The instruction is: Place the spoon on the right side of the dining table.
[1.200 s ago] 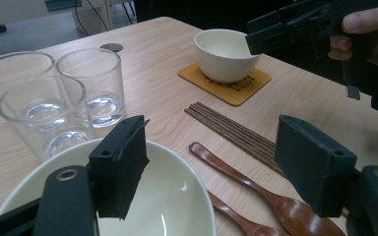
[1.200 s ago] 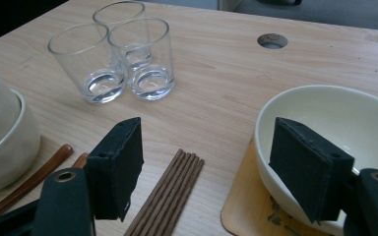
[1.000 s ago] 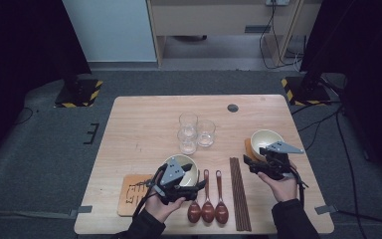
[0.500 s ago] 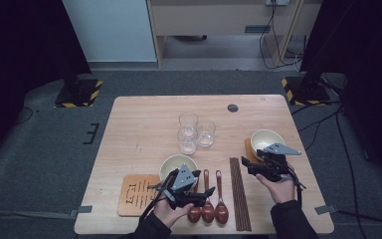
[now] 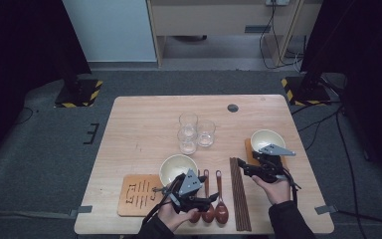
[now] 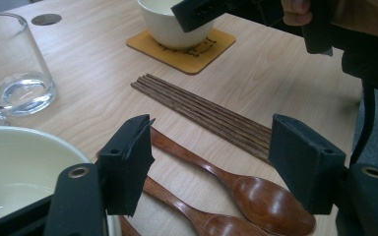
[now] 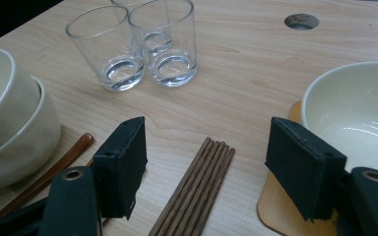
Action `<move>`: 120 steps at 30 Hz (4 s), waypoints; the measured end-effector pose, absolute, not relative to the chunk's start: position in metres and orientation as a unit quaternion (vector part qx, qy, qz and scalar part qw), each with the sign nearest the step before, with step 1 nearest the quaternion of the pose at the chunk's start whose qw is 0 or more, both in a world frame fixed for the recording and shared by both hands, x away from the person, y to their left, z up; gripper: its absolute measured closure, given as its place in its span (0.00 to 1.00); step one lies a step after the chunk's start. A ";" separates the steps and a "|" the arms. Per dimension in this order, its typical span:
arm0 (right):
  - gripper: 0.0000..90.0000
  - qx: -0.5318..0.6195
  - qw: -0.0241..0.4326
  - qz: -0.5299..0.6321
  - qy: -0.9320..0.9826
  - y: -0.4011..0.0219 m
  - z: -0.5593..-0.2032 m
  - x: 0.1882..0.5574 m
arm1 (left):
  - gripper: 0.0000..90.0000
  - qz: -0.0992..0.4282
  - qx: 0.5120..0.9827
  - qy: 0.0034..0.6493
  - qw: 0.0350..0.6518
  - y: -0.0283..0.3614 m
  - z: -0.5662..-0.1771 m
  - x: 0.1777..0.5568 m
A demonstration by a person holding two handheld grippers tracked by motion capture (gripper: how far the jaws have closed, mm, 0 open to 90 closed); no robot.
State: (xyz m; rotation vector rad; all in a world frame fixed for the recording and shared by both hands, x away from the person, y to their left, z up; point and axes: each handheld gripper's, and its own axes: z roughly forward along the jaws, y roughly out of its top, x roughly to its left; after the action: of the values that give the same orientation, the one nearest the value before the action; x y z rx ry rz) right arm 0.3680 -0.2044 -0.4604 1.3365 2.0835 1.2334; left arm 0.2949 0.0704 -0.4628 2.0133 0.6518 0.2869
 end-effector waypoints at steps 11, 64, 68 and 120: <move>0.35 0.467 0.180 0.430 0.751 -0.197 -0.466 0.368 | 0.40 0.105 0.838 0.257 0.469 0.062 -0.472 0.289; 0.34 0.451 0.121 0.404 0.787 -0.167 -0.490 0.365 | 0.36 0.062 0.891 0.212 0.397 0.033 -0.521 0.281; 0.35 0.446 0.114 0.396 0.795 -0.161 -0.494 0.365 | 0.36 0.064 0.892 0.210 0.394 0.032 -0.524 0.280; 0.68 0.435 0.025 0.378 0.817 -0.139 -0.512 0.370 | 0.36 0.081 0.886 0.224 0.398 0.034 -0.531 0.282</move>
State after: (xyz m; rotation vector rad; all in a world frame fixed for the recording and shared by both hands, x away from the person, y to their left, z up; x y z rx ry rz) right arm 0.3698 -0.1395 -0.5117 1.3461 2.5251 1.1678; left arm 0.2820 0.0341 -0.5307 2.2429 0.5670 0.2061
